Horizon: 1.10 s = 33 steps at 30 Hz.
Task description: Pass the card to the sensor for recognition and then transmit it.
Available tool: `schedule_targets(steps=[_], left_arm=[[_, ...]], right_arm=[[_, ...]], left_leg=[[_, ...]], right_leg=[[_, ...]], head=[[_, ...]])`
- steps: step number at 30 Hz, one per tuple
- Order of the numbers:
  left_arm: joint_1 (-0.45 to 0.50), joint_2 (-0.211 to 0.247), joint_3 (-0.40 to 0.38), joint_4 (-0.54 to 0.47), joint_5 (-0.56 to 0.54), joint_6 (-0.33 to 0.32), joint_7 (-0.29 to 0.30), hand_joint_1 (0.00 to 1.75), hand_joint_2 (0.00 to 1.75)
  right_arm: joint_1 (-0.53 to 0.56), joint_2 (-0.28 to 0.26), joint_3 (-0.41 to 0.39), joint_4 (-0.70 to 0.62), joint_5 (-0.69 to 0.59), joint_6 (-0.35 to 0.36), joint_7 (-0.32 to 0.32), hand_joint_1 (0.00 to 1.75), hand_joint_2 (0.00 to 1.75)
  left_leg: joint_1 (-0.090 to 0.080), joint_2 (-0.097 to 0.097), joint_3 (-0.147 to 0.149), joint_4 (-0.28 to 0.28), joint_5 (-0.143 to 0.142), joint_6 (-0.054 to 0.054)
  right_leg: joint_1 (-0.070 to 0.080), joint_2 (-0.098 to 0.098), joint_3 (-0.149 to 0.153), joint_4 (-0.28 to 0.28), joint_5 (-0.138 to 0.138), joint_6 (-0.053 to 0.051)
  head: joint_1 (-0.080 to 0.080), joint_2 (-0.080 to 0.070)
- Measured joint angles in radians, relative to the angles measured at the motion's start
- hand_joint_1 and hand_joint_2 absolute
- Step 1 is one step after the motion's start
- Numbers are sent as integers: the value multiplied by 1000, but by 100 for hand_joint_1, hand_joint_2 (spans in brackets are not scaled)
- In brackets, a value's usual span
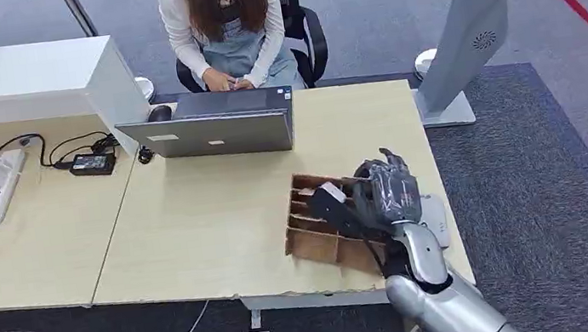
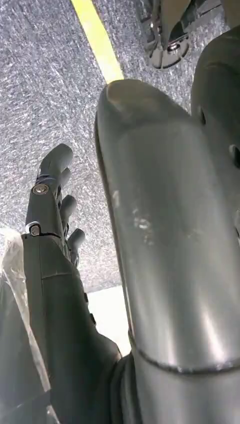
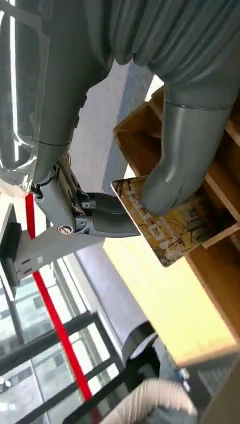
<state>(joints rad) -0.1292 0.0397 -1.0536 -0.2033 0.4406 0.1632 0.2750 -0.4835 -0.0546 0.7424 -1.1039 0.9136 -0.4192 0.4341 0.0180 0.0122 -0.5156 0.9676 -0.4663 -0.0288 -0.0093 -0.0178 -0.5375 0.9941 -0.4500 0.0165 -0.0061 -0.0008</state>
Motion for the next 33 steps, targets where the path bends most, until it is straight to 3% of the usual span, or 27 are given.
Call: schedule_targets(steps=[14, 33], left_arm=[[0, -5, 0, 0, -2, -2, -6, 0, 0], [0, -9, 0, 0, -2, -16, -29, 0, 0]], right_arm=[[-10, 0, -10, -192, -56, -10, -103, 175, 175], [-33, -19, -24, -274, -69, 14, -104, 175, 175]], left_leg=[[0, 0, 0, 0, 0, 0], [0, 0, 0, 0, 0, 0]], right_leg=[[0, 0, 0, 0, 0, 0], [0, 0, 0, 0, 0, 0]], head=[[0, 0], [0, 0]])
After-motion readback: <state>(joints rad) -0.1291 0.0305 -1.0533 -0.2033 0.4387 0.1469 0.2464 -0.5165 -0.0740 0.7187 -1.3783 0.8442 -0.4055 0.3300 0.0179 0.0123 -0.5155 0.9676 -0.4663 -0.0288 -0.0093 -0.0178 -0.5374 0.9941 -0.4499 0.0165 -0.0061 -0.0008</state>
